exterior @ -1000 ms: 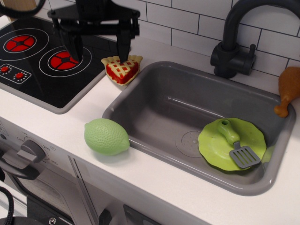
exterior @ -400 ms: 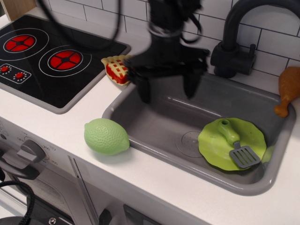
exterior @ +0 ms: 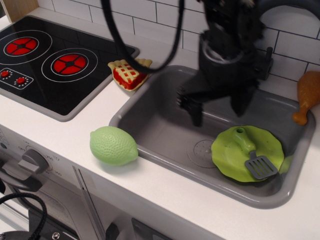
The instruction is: Take spatula off plate sink
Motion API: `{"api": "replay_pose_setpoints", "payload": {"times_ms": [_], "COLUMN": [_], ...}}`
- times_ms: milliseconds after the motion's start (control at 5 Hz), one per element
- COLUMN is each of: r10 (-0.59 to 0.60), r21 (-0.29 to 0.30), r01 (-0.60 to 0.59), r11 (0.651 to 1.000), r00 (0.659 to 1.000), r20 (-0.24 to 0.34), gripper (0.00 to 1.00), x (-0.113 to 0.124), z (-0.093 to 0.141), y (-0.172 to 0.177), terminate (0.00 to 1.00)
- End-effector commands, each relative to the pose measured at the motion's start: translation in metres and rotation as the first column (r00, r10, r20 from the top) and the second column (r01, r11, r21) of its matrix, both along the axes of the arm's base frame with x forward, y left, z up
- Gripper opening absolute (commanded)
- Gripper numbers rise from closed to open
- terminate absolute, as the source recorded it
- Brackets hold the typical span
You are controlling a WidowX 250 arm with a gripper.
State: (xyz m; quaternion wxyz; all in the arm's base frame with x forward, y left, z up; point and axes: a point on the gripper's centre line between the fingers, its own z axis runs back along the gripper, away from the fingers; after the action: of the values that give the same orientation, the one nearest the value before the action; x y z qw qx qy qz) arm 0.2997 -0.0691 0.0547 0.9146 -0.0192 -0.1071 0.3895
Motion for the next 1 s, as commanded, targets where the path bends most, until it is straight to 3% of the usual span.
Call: {"api": "replay_pose_setpoints", "payload": {"times_ms": [0, 800], "r10": [0.021, 0.028], "r21": [-0.022, -0.011], "r01": [-0.019, -0.027], "r11": [1.000, 1.000], "r00": [0.995, 0.996], "r20": [0.097, 0.086], "gripper": [1.00, 1.00], "x": [0.016, 0.036], "z": [-0.012, -0.044], "y": [-0.022, -0.037], "terminate": [0.00, 0.00]}}
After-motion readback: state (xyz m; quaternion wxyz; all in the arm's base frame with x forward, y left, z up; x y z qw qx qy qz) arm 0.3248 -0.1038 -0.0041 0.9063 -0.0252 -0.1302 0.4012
